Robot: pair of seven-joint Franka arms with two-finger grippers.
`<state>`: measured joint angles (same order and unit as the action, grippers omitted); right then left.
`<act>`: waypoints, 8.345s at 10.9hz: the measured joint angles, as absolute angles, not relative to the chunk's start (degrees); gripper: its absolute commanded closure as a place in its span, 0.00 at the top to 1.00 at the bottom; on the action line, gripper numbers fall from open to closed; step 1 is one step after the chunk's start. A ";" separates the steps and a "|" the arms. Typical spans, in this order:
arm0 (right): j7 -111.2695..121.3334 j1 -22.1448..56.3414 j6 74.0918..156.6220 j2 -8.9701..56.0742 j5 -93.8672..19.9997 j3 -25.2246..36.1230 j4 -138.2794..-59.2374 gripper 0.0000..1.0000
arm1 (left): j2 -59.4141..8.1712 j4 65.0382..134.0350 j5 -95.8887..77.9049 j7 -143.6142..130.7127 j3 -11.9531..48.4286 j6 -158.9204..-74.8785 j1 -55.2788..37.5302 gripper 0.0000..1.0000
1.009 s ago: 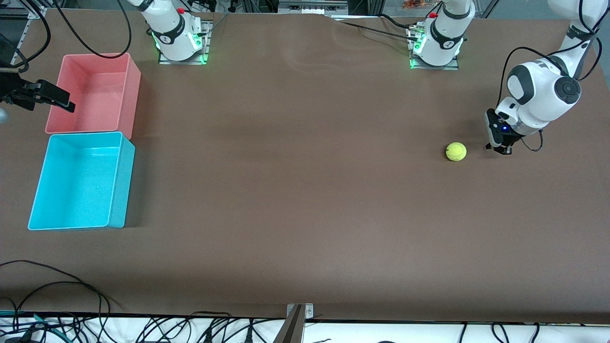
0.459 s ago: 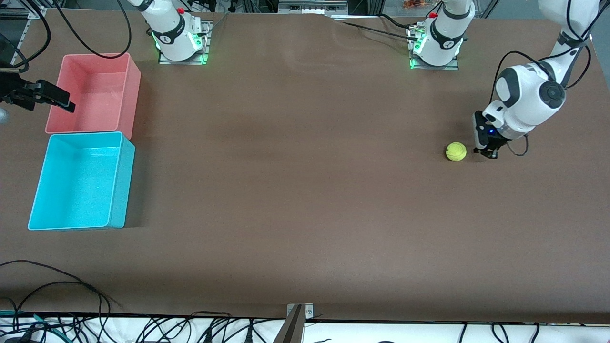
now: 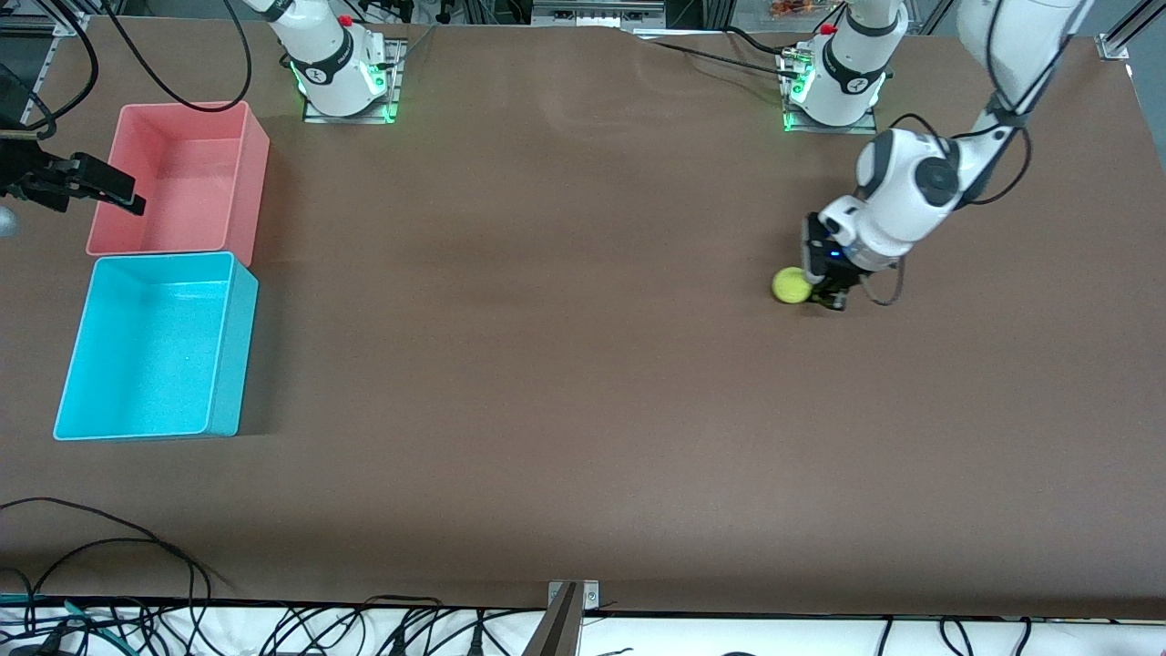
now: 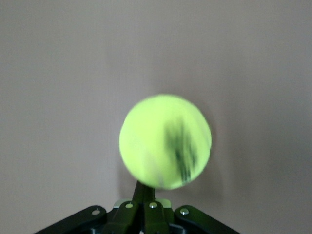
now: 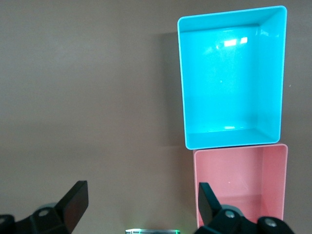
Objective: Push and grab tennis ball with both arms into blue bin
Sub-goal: 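Push the tennis ball with the left gripper toward the cyan bin, then reach the right gripper to the ball while the left gripper withdraws, then close the right gripper around the tennis ball, then carry the ball with the right gripper over the cyan bin, then open the right gripper to drop the ball into the cyan bin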
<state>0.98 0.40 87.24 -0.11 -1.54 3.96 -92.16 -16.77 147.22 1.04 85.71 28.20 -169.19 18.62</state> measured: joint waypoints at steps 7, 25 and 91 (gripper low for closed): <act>0.54 3.13 87.32 1.18 -2.09 3.86 -92.17 1.00 | -15.94 146.52 1.14 89.87 28.22 -165.52 30.89 0.00; 0.54 8.58 87.03 4.89 1.81 4.19 -93.75 1.00 | -8.74 110.43 1.17 22.94 33.85 -116.29 36.94 0.31; 37.08 -11.04 105.15 31.42 -2.20 7.47 -99.87 1.00 | -1.42 86.60 0.77 9.00 3.57 -85.67 -1.55 1.00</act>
